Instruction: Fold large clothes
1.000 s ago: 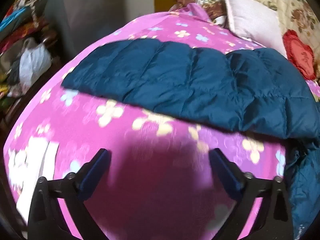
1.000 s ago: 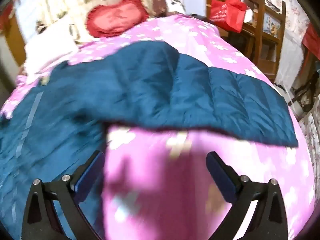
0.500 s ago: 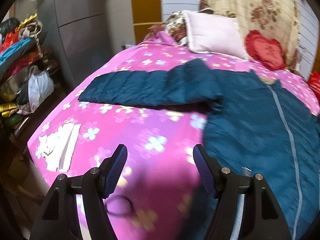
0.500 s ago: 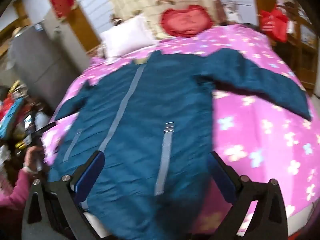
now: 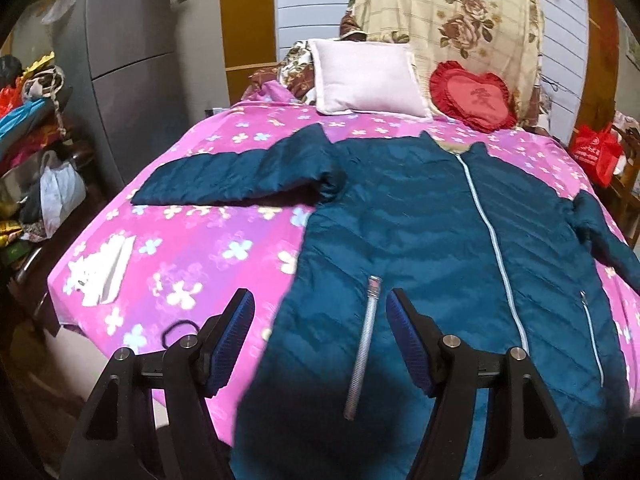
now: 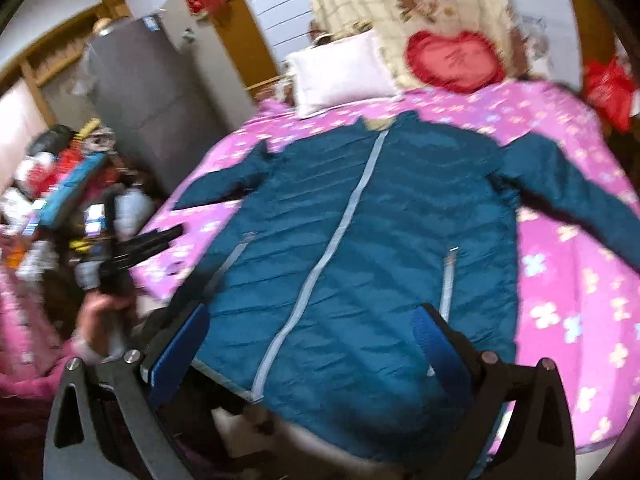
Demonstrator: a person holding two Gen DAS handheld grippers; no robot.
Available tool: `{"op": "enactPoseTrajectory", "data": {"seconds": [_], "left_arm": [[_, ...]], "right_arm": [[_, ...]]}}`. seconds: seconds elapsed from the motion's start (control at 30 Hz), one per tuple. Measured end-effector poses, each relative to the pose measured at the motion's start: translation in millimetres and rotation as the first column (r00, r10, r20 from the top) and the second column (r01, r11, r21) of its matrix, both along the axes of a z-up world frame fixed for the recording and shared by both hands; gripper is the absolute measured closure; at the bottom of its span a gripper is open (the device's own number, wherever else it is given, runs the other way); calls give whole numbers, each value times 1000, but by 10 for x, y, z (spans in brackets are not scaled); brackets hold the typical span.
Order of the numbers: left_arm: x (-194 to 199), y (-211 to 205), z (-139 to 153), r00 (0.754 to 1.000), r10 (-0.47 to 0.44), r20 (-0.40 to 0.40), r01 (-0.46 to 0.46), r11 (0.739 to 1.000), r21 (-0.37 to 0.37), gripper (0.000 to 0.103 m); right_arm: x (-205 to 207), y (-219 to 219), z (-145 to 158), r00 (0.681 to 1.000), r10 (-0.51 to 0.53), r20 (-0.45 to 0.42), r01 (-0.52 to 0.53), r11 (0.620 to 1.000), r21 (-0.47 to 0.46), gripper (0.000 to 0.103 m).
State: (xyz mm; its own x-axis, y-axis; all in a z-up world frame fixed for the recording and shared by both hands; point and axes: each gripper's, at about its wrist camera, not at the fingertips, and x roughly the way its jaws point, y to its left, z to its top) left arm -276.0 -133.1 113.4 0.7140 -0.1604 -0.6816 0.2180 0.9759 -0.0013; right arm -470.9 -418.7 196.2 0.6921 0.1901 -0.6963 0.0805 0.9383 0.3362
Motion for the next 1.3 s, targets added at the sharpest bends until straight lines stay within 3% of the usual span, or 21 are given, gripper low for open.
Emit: {"op": "enactPoseTrajectory", "data": {"seconds": [0.1,0.3,0.53,1.3], "left_arm": [[-105,-119,-3,1000,-13,4,13,1000,2,58],[-211,-357,-19,998,-53,19,53,998,29,58],[-206,-545,-92,997,-70,-10,70,998,-6,58],[-177,-746,-198,996,-89,-20,89,996,-7,58]], "right_arm": [[109,68,-106,998,-67,12,68,994,-90,0],[399,224,-362,991,-131,3,129,978,-165,0],[708,404,-544,982,-191,1,185,949,-255,0],[886,324,-777,969,-243,-33,230,947,-226,0]]}}
